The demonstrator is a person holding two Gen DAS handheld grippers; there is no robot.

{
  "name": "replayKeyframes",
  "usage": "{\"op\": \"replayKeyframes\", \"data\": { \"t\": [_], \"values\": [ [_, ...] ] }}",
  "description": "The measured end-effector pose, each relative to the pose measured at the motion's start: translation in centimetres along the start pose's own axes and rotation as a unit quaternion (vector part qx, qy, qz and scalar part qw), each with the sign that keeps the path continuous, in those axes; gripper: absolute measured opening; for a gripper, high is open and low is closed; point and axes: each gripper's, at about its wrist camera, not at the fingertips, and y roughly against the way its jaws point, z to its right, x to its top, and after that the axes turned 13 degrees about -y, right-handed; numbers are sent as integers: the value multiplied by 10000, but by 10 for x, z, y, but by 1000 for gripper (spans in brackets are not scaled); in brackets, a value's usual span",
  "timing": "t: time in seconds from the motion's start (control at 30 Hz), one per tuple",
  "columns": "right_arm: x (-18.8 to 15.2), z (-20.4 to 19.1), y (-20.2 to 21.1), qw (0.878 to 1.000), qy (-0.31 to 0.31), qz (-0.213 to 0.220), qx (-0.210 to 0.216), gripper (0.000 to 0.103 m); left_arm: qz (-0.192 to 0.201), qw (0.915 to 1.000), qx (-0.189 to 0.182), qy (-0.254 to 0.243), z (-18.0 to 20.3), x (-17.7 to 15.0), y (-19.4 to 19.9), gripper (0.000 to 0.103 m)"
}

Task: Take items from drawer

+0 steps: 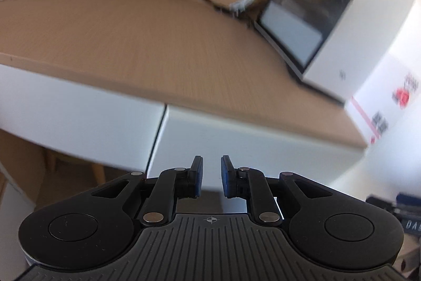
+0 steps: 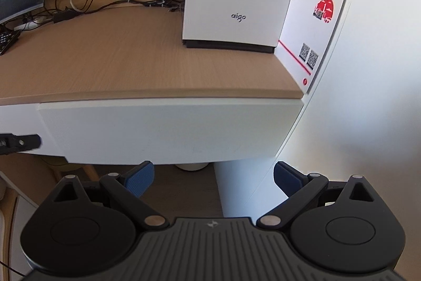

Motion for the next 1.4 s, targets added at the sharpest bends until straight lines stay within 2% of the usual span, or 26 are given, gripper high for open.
{"op": "replayKeyframes", "data": {
  "t": [0.03, 0.07, 0.17, 0.27, 0.33, 0.47, 0.73, 0.93, 1.2, 1.4],
  "values": [
    [3, 3, -4, 10000, 19, 40, 35, 98, 224, 9997, 129, 26, -4, 2, 1, 17],
    [5, 5, -7, 9999, 47, 89, 72, 98, 289, 9991, 307, 19, -5, 4, -1, 17],
    [8, 12, -30, 9997, 81, 54, 221, 98, 140, 9962, 861, 11, -10, 14, -10, 17],
    [11, 11, -52, 9988, 244, -224, 365, 97, -5, 9943, 1061, 58, -15, 19, -20, 17],
    [13, 11, -59, 9988, 230, -204, 387, 97, -123, 9946, 1029, 81, -20, 20, -26, 17],
    [15, 9, -77, 9975, 237, -476, 475, 97, -97, 9950, 977, 201, -23, 23, -33, 17],
    [24, 10, -88, 9975, 342, -434, 443, 97, -151, 9959, 867, 198, -23, 27, -46, 18],
    [25, 14, -90, 9978, 313, -441, 389, 97, -220, 9967, 767, 145, -25, 28, -49, 20],
    [25, 15, -87, 9982, 280, -407, 352, 97, -373, 9955, 872, 41, -16, 32, -52, 25],
    [22, 21, -84, 9985, 221, -416, 295, 97, -408, 9956, 837, -61, -16, 31, -51, 26]
  ]
}}
